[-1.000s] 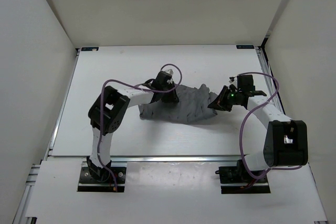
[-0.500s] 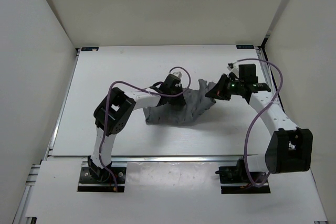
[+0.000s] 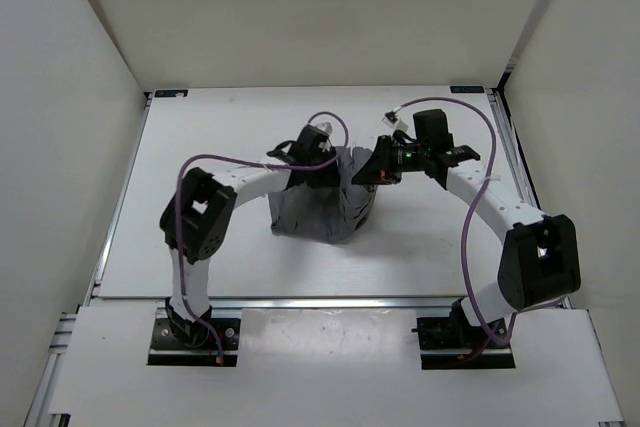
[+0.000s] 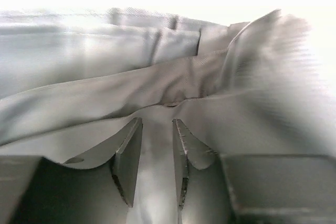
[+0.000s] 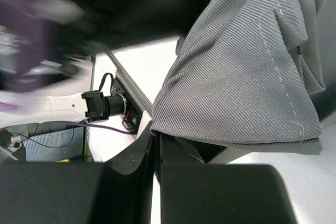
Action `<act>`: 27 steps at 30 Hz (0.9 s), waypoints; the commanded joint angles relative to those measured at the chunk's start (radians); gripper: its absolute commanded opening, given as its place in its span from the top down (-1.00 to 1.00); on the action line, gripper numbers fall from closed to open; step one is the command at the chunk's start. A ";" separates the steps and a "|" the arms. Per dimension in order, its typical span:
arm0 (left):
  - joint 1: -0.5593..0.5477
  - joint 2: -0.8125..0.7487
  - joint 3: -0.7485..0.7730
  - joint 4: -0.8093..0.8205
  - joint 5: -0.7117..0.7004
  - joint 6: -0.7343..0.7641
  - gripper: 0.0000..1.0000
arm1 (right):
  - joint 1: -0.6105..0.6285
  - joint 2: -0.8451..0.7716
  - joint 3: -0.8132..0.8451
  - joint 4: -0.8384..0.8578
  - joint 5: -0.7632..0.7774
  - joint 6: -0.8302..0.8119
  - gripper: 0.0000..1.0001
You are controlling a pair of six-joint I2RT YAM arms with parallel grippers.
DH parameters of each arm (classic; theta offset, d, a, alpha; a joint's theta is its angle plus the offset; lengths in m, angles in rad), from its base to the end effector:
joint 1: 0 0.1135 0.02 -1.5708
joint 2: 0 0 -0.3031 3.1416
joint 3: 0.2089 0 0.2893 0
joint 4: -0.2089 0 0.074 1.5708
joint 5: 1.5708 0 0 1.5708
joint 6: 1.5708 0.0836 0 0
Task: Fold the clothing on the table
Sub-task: Fold the skirt
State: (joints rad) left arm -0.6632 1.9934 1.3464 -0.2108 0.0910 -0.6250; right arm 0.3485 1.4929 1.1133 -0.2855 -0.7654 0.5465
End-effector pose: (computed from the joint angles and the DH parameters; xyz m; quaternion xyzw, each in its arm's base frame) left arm 0.3965 -0.3194 0.1483 0.0338 0.9357 -0.2434 0.2532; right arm 0.3441 0.1867 0.2837 -0.0801 0.8462 0.4783 0.2206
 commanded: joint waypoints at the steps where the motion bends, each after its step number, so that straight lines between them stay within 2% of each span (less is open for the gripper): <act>1: 0.071 -0.211 0.030 -0.071 -0.040 0.057 0.17 | -0.020 -0.030 -0.020 0.046 -0.044 -0.002 0.99; 3: 0.109 -0.319 -0.012 -0.102 -0.089 0.065 0.19 | -0.034 -0.042 -0.026 0.051 -0.048 -0.002 1.00; 5: 0.126 -0.411 -0.088 -0.117 -0.207 0.097 0.21 | -0.048 -0.042 -0.030 0.043 -0.042 -0.007 0.99; 7: 0.155 -0.508 -0.218 -0.128 -0.315 0.120 0.25 | -0.055 -0.042 -0.026 0.036 -0.052 -0.017 1.00; 9: 0.191 -0.547 -0.311 -0.145 -0.346 0.128 0.28 | -0.059 -0.043 -0.020 0.028 -0.051 -0.022 1.00; 11: 0.234 -0.562 -0.425 -0.153 -0.323 0.123 0.32 | -0.065 -0.040 -0.021 0.028 -0.046 -0.023 1.00; 14: 0.249 -0.548 -0.521 -0.125 -0.310 0.099 0.35 | -0.062 -0.028 0.002 0.019 -0.054 -0.016 1.00; 17: 0.226 -0.507 -0.524 -0.095 -0.298 0.090 0.37 | -0.049 -0.010 0.025 0.022 -0.043 -0.019 1.00; 21: 0.189 -0.378 -0.468 -0.070 -0.254 0.076 0.37 | -0.011 0.052 0.097 0.023 -0.040 -0.022 1.00; 23: 0.185 -0.323 -0.474 -0.012 -0.176 0.055 0.40 | 0.026 0.096 0.132 0.029 -0.041 -0.017 1.00; 27: 0.179 -0.327 -0.565 0.120 -0.056 -0.034 0.39 | 0.076 0.177 0.204 0.034 -0.051 -0.022 1.00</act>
State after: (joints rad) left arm -0.4736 1.6566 0.8444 -0.1703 -0.0860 -0.5884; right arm 0.3874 1.6318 1.2522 -0.2806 -0.7830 0.5392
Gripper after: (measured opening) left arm 0.303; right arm 0.024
